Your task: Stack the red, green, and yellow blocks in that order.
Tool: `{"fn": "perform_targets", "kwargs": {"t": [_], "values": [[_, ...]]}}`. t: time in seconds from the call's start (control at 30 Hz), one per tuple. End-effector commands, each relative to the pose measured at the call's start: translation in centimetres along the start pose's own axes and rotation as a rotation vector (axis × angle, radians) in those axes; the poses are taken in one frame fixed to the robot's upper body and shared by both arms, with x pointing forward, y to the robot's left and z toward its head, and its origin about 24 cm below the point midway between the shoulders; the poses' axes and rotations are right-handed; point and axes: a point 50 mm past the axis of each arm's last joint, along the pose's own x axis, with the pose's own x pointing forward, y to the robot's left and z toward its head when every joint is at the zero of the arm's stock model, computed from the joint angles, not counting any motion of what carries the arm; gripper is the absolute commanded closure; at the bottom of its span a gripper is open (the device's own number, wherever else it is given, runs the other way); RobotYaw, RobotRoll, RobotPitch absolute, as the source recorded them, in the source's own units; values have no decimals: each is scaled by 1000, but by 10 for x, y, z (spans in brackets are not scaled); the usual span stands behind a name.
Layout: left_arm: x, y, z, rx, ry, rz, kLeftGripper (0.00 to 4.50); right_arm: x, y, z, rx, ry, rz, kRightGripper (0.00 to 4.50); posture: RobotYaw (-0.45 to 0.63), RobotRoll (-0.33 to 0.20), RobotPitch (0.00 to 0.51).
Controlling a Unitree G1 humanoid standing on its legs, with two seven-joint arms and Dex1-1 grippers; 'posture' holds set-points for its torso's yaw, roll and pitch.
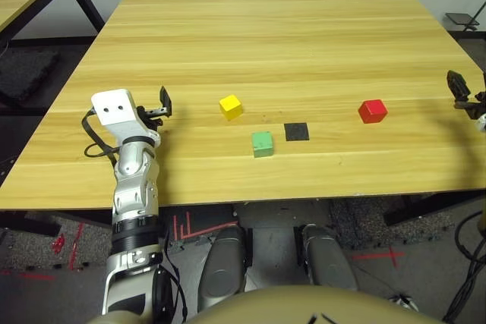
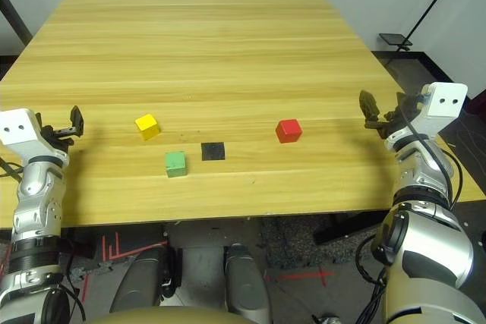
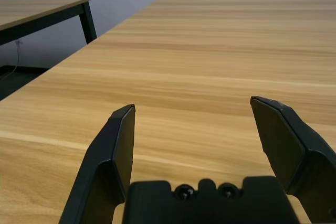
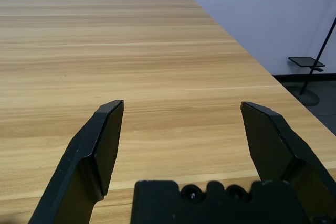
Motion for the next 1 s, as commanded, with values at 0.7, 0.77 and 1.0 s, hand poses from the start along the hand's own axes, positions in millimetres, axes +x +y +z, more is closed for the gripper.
{"fn": "perform_targets", "kwargs": {"t": [0.7,0.77,1.0], "values": [[-3,-79,84,125,177,-1042,21,19,50,43,-621,585,977,0,106,-140,67],[-4,-88,89,177,187,-1151,21,26,63,47,-708,624,1040,0,131,-145,62],[-1,-99,99,269,187,-1252,21,40,86,48,-852,671,1098,0,188,-152,61]]}}
